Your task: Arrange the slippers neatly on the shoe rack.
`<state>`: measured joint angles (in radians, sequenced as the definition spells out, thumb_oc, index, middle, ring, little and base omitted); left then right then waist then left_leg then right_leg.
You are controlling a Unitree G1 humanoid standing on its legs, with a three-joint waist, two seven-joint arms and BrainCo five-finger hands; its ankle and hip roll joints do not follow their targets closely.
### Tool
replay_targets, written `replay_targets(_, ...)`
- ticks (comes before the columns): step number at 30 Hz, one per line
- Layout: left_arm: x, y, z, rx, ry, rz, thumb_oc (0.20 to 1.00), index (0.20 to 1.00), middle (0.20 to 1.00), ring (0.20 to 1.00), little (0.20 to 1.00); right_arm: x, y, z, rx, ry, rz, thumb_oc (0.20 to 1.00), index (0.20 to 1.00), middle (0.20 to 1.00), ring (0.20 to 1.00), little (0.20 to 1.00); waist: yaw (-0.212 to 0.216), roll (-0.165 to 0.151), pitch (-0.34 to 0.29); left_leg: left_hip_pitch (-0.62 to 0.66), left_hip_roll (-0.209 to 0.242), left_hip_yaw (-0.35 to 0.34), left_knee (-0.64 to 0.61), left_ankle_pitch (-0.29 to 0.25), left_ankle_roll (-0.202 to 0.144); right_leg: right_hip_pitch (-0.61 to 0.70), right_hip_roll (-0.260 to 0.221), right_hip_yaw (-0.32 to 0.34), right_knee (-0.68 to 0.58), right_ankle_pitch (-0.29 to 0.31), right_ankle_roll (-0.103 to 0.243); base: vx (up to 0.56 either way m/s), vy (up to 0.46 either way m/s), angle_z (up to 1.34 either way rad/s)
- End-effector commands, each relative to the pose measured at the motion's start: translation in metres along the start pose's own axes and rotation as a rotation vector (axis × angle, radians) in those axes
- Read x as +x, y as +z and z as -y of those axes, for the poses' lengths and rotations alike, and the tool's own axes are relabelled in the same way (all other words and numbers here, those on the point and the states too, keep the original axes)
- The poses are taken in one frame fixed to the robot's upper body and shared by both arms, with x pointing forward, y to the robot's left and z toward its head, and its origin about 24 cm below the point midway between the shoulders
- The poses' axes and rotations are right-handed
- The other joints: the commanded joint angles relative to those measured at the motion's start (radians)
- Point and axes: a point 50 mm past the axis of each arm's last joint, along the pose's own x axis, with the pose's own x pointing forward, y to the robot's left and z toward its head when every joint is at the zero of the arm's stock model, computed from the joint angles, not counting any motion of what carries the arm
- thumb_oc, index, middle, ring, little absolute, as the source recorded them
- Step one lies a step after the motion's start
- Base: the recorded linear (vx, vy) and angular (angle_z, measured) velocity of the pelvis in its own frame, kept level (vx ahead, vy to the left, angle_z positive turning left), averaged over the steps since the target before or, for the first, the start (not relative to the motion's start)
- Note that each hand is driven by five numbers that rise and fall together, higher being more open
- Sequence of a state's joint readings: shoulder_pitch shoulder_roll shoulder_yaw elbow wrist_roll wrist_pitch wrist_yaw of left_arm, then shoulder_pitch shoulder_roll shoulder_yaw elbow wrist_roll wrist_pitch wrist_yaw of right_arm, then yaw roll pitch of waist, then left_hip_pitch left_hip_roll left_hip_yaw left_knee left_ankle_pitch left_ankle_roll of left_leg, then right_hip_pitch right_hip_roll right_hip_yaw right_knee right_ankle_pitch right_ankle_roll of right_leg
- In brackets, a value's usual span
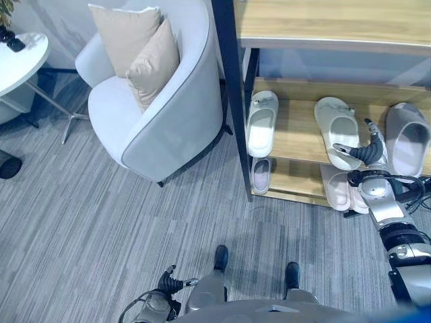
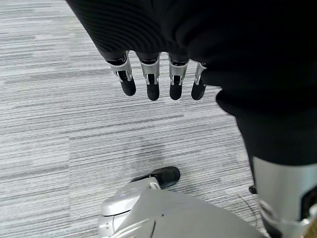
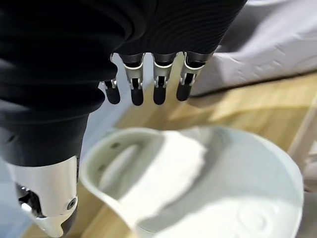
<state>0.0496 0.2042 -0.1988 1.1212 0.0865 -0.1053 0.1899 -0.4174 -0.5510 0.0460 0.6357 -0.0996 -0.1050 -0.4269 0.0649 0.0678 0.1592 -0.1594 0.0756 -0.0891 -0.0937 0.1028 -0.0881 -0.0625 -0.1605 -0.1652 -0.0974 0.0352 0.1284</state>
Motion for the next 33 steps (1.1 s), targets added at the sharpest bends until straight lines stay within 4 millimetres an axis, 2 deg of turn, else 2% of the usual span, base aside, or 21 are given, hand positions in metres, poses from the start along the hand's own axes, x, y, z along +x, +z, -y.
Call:
replay_targets(1, 0.006, 0.014, -0.001, 0.053, 0.018, 0.025, 1.0, 1.0, 1.0, 1.0, 1.0, 0.014, 0.007, 0.034, 0.111, -0.217, 0.004, 1.0, 1.0, 1.0, 1.0, 1.0, 0.011, -0.022, 0.001, 0.024, -0.057, -0.042, 0.006, -0.097, 0.023, 0.016, -0.016, -0.043, 0.01, -0.024, 0.031, 0.01, -0.021, 0.17)
replay_targets(4, 0.006, 0.015, 0.0, 0.062, 0.016, 0.027, 1.0, 1.0, 1.0, 1.0, 1.0, 0.013, -0.003, 0.033, 0.148, -0.2, -0.052, 1.0, 1.0, 1.0, 1.0, 1.0, 0.019, -0.019, 0.005, 0.006, -0.061, -0.062, 0.006, -0.092, 0.021, 0.008, -0.018, -0.063, 0.01, -0.023, 0.031, 0.02, -0.021, 0.21)
replay_targets(9, 0.006, 0.015, 0.001, 0.072, 0.013, 0.023, 1.0, 1.0, 1.0, 1.0, 1.0, 0.014, -0.005, 0.025, 0.16, -0.171, -0.076, 1.0, 1.0, 1.0, 1.0, 1.0, 0.027, -0.021, 0.006, -0.007, -0.062, -0.068, 0.006, -0.089, 0.02, 0.001, -0.019, -0.072, 0.01, -0.025, 0.032, 0.01, -0.004, 0.06)
replay_targets(13, 0.007, 0.02, 0.002, 0.073, 0.014, 0.037, 1.0, 1.0, 1.0, 1.0, 1.0, 0.017, 0.004, 0.025, 0.195, -0.19, -0.056, 1.0, 1.0, 1.0, 1.0, 1.0, 0.031, -0.02, 0.011, -0.014, -0.063, -0.077, 0.006, -0.087, 0.018, 0.0, -0.019, -0.081, 0.01, -0.029, 0.031, 0.0, 0.0, 0.0)
replay_targets(18, 0.008, 0.031, 0.0, 0.076, 0.026, 0.086, 1.0, 1.0, 1.0, 1.0, 1.0, 0.029, 0.014, 0.043, 0.158, -0.274, -0.025, 1.0, 1.0, 1.0, 1.0, 1.0, 0.045, -0.022, 0.021, -0.033, -0.067, -0.091, 0.006, -0.08, 0.014, -0.008, -0.02, -0.097, 0.01, -0.029, 0.032, 0.0, -0.006, 0.11)
replay_targets(19, 0.009, 0.038, -0.003, 0.084, 0.035, 0.114, 1.0, 1.0, 1.0, 1.0, 1.0, 0.037, 0.013, 0.058, 0.129, -0.319, -0.043, 1.0, 1.0, 1.0, 1.0, 1.0, 0.053, -0.02, 0.027, -0.048, -0.071, -0.1, 0.006, -0.075, 0.01, -0.015, -0.023, -0.108, 0.01, -0.028, 0.034, -0.01, 0.009, 0.22)
replay_targets(21, 0.01, 0.041, -0.003, 0.08, 0.038, 0.127, 1.0, 1.0, 1.0, 1.0, 1.0, 0.042, 0.015, 0.069, 0.1, -0.342, -0.045, 1.0, 1.0, 1.0, 1.0, 1.0, 0.06, -0.016, 0.033, -0.061, -0.076, -0.109, 0.006, -0.07, 0.008, -0.021, -0.024, -0.118, 0.01, -0.027, 0.035, 0.0, 0.003, 0.29)
replay_targets(24, 0.009, 0.041, -0.002, 0.085, 0.033, 0.128, 1.0, 1.0, 1.0, 1.0, 1.0, 0.045, 0.017, 0.075, 0.088, -0.354, -0.04, 1.0, 1.0, 1.0, 1.0, 1.0, 0.064, -0.014, 0.035, -0.069, -0.078, -0.114, 0.006, -0.067, 0.007, -0.024, -0.027, -0.126, 0.01, -0.027, 0.037, 0.0, 0.003, 0.09)
replay_targets(27, 0.009, 0.041, -0.001, 0.106, 0.029, 0.131, 1.0, 1.0, 1.0, 1.0, 1.0, 0.047, 0.017, 0.09, 0.049, -0.387, -0.033, 1.0, 1.0, 1.0, 1.0, 1.0, 0.073, -0.01, 0.037, -0.083, -0.083, -0.127, 0.006, -0.062, 0.004, -0.029, -0.03, -0.143, 0.01, -0.029, 0.041, 0.0, 0.008, 0.08)
replay_targets(29, 0.01, 0.043, 0.0, 0.135, 0.022, 0.138, 1.0, 1.0, 1.0, 1.0, 1.0, 0.042, 0.007, 0.103, 0.014, -0.415, -0.049, 1.0, 1.0, 1.0, 1.0, 1.0, 0.076, -0.007, 0.033, -0.089, -0.087, -0.14, 0.006, -0.062, 0.003, -0.028, -0.032, -0.162, 0.01, -0.03, 0.045, 0.03, -0.001, 0.24)
replay_targets(30, 0.01, 0.042, 0.002, 0.179, 0.012, 0.141, 1.0, 1.0, 1.0, 1.0, 1.0, 0.033, -0.011, 0.105, -0.007, -0.415, -0.098, 0.391, 0.391, 0.391, 0.391, 0.391, 0.077, -0.009, 0.026, -0.091, -0.091, -0.154, 0.006, -0.064, 0.003, -0.022, -0.031, -0.175, 0.01, -0.032, 0.048, 0.06, -0.02, 0.23)
replay_targets(31, 0.009, 0.039, 0.003, 0.193, 0.005, 0.133, 1.0, 1.0, 1.0, 1.0, 1.0, 0.028, -0.02, 0.102, -0.029, -0.401, -0.12, 0.2, 0.2, 0.2, 0.2, 0.2, 0.079, -0.013, 0.021, -0.089, -0.092, -0.159, 0.006, -0.065, 0.003, -0.017, -0.031, -0.184, 0.01, -0.034, 0.048, 0.06, -0.022, 0.58)
replay_targets(33, 0.009, 0.034, 0.003, 0.205, 0.004, 0.115, 1.0, 1.0, 1.0, 1.0, 1.0, 0.019, -0.032, 0.093, -0.051, -0.365, -0.152, 0.2, 0.2, 0.2, 0.2, 0.2, 0.078, -0.021, 0.013, -0.08, -0.092, -0.166, 0.006, -0.07, 0.003, -0.005, -0.031, -0.192, 0.01, -0.036, 0.049, 0.06, -0.021, 0.55)
